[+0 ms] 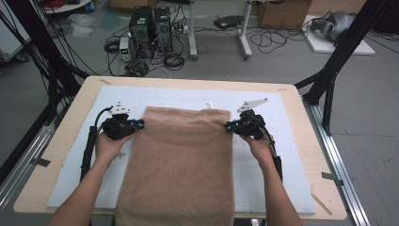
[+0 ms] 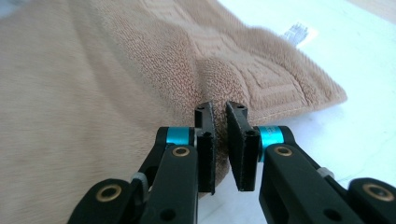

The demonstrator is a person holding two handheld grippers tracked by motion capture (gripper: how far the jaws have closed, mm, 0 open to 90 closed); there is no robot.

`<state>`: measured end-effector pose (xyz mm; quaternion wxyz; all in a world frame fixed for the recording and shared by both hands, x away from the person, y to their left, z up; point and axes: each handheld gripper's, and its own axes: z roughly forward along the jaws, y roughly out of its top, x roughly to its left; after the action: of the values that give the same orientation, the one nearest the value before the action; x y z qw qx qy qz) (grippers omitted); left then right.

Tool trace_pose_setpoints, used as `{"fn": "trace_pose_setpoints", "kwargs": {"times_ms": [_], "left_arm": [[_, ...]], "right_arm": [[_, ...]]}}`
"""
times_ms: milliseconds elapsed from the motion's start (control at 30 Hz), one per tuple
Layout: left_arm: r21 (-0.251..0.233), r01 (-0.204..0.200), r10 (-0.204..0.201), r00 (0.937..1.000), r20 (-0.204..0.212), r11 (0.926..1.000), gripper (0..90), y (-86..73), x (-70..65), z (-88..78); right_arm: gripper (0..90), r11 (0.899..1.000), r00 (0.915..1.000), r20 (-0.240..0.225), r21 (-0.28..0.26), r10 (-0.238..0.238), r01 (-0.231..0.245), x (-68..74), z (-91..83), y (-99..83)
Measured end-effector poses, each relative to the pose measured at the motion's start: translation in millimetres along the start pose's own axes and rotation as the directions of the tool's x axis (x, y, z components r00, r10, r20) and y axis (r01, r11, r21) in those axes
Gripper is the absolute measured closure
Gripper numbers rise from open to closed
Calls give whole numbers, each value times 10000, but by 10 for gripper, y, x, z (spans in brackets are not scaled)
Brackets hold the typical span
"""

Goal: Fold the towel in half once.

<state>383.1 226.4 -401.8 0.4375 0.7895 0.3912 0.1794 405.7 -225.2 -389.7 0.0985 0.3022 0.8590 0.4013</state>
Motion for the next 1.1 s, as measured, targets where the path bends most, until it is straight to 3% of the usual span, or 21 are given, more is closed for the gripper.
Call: {"fn": "trace_pose_setpoints", "kwargs": {"times_ms": [167,300,400,500,667,733,800,867,1000,1100], "left_arm": [[-446,-375,385,9990,211,9983,860,-46,-130,-252],[-316,-792,804,9959,413,9964,859,-212,-256,-415],[-444,-778,799,9957,477,9960,859,-360,-332,-522],[-427,-901,921,9945,491,9950,859,-512,-403,-581],[-144,-880,888,9929,796,9960,858,-761,-486,-589],[-85,-889,894,9919,906,9960,852,-818,-499,-589],[-2,-810,806,9912,1049,9967,825,-825,-494,-594],[-66,-758,761,9900,1188,9971,734,-785,-481,-620],[-169,-813,827,9902,1121,9965,581,-617,-432,-667],[-304,-874,900,9908,1007,9957,537,-484,-387,-651]], "right_arm": [[822,9999,9985,-536,15,-101,102,144,-174,-15],[822,9994,9956,-864,-56,-350,346,316,-269,-115],[819,9992,9925,-1154,-10,-397,398,444,-287,-239],[815,9980,9873,-1469,97,-611,632,568,-265,-372],[801,9949,9868,-1438,582,-738,829,710,-193,-562],[749,9942,9870,-1471,763,-644,762,721,-153,-632],[702,9916,9847,-1604,988,-674,840,707,-115,-693],[639,9950,9844,-1701,807,-442,586,676,-136,-715],[572,9975,9891,-1376,398,-527,587,643,-250,-602],[540,9978,9928,-1030,172,-616,637,601,-310,-463]]}}
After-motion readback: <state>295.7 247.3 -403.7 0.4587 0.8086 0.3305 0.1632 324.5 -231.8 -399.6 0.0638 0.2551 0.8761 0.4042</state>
